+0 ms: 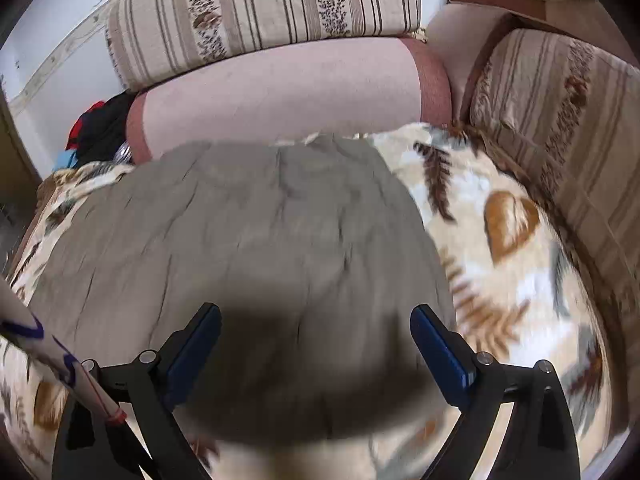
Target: Fold large clothes
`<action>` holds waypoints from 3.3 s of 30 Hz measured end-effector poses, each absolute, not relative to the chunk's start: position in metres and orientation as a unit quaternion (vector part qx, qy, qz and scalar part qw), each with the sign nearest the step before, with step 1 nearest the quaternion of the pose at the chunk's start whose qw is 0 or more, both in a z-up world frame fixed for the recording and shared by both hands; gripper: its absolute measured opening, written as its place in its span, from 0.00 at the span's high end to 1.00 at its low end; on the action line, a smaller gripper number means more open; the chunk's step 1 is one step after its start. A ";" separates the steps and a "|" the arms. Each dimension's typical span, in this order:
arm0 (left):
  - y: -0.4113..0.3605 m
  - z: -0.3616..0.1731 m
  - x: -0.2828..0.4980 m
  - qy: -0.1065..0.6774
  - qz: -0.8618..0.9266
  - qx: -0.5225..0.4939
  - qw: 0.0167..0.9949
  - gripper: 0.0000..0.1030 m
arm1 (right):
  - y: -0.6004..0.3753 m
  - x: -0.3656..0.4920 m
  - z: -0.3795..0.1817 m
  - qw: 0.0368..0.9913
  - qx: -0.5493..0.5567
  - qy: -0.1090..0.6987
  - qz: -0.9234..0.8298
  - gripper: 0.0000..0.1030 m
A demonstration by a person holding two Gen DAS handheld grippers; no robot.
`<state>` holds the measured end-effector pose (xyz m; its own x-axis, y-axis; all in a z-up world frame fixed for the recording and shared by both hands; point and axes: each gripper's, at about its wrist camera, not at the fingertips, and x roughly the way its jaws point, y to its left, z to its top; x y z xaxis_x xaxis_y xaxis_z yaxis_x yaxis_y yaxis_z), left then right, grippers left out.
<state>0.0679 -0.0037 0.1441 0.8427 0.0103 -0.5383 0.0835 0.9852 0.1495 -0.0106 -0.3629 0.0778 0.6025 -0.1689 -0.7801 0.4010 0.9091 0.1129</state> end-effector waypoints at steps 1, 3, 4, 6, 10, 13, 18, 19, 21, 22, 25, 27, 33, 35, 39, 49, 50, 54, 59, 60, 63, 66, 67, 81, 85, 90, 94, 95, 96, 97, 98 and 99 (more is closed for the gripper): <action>-0.003 0.150 0.059 0.267 -0.014 0.086 0.960 0.01 | -0.356 -0.020 0.077 0.882 0.142 0.418 -0.163 0.05; 0.000 0.160 0.039 0.256 -0.018 0.083 0.963 0.01 | -0.345 -0.036 0.076 0.879 0.151 0.423 -0.159 0.05; 0.000 0.163 0.031 0.258 -0.024 0.082 0.962 0.01 | -0.339 -0.043 0.075 0.877 0.160 0.425 -0.156 0.05; 0.001 0.167 0.015 0.260 -0.030 0.086 0.961 0.01 | -0.328 -0.059 0.077 0.874 0.177 0.428 -0.151 0.05; 0.007 0.172 -0.012 0.250 -0.030 0.080 0.964 0.01 | -0.305 -0.081 0.081 0.874 0.162 0.435 -0.144 0.05; 0.017 0.174 -0.026 0.255 -0.024 0.061 0.965 0.01 | -0.289 -0.094 0.084 0.876 0.133 0.437 -0.152 0.05; 0.032 0.173 -0.039 0.284 -0.026 0.028 0.958 0.01 | -0.265 -0.108 0.090 0.880 0.083 0.436 -0.167 0.05; 0.034 0.173 -0.042 0.282 -0.024 0.025 0.959 0.01 | -0.260 -0.110 0.091 0.881 0.072 0.435 -0.171 0.05; 0.036 0.174 -0.048 0.277 -0.022 0.024 0.960 0.01 | -0.251 -0.113 0.094 0.883 0.052 0.431 -0.177 0.05; 0.036 0.174 -0.051 0.275 -0.024 0.024 0.961 0.01 | -0.249 -0.114 0.095 0.884 0.045 0.430 -0.178 0.05; 0.036 0.176 -0.059 0.264 -0.029 0.021 0.964 0.01 | -0.241 -0.115 0.097 0.886 0.028 0.427 -0.177 0.05; 0.036 0.177 -0.063 0.257 -0.038 0.017 0.965 0.01 | -0.238 -0.115 0.097 0.887 0.023 0.428 -0.175 0.05; 0.026 0.177 -0.073 0.257 -0.065 0.020 0.964 0.00 | -0.236 -0.116 0.095 0.887 0.021 0.429 -0.171 0.05; 0.022 0.175 -0.070 0.275 -0.065 0.022 0.959 0.00 | -0.237 -0.117 0.094 0.886 0.024 0.427 -0.176 0.05; 0.017 0.173 -0.074 0.272 -0.062 0.027 0.960 0.00 | -0.242 -0.118 0.094 0.886 0.033 0.427 -0.180 0.05; 0.007 0.158 -0.071 0.302 -0.099 0.019 0.948 0.00 | -0.242 -0.119 0.089 0.884 0.034 0.431 -0.178 0.05; 0.005 0.155 -0.072 0.305 -0.102 0.019 0.947 0.00 | -0.241 -0.120 0.088 0.884 0.032 0.431 -0.177 0.05; -0.003 0.140 -0.067 0.343 -0.098 0.031 0.934 0.00 | -0.239 -0.119 0.085 0.883 0.028 0.434 -0.176 0.05; -0.008 0.121 -0.061 0.379 -0.089 0.048 0.920 0.00 | -0.240 -0.119 0.080 0.879 0.032 0.442 -0.175 0.05; -0.009 0.120 -0.061 0.383 -0.089 0.047 0.918 0.00 | -0.240 -0.120 0.079 0.878 0.033 0.444 -0.175 0.05; -0.011 0.114 -0.060 0.398 -0.096 0.043 0.911 0.00 | -0.240 -0.120 0.075 0.875 0.034 0.449 -0.176 0.05; -0.014 0.108 -0.059 0.409 -0.098 0.044 0.906 0.00 | -0.241 -0.121 0.071 0.872 0.035 0.454 -0.177 0.05; -0.015 0.107 -0.059 0.411 -0.097 0.047 0.905 0.00 | -0.242 -0.122 0.069 0.871 0.036 0.457 -0.178 0.05; -0.033 0.085 -0.069 0.450 -0.118 0.052 0.884 0.00 | -0.254 -0.135 0.060 0.855 0.050 0.477 -0.197 0.05; -0.035 0.084 -0.074 0.450 -0.121 0.056 0.883 0.00 | -0.256 -0.138 0.059 0.853 0.057 0.480 -0.198 0.05; -0.034 0.082 -0.073 0.457 -0.114 0.054 0.880 0.00 | -0.254 -0.138 0.058 0.852 0.053 0.482 -0.197 0.05; -0.034 0.079 -0.072 0.463 -0.114 0.051 0.877 0.00 | -0.252 -0.138 0.057 0.851 0.053 0.484 -0.196 0.05; -0.034 0.078 -0.072 0.464 -0.112 0.051 0.877 0.00 | -0.252 -0.138 0.056 0.851 0.052 0.485 -0.196 0.05; -0.034 0.077 -0.072 0.465 -0.111 0.051 0.877 0.00 | -0.251 -0.138 0.056 0.851 0.052 0.485 -0.196 0.05; -0.034 0.076 -0.072 0.467 -0.112 0.051 0.876 0.00 | -0.251 -0.137 0.055 0.850 0.051 0.486 -0.196 0.05; -0.034 0.075 -0.071 0.469 -0.113 0.050 0.875 0.00 | -0.251 -0.137 0.055 0.850 0.051 0.487 -0.196 0.05; -0.034 0.074 -0.071 0.469 -0.112 0.049 0.875 0.00 | -0.251 -0.137 0.054 0.849 0.051 0.488 -0.196 0.05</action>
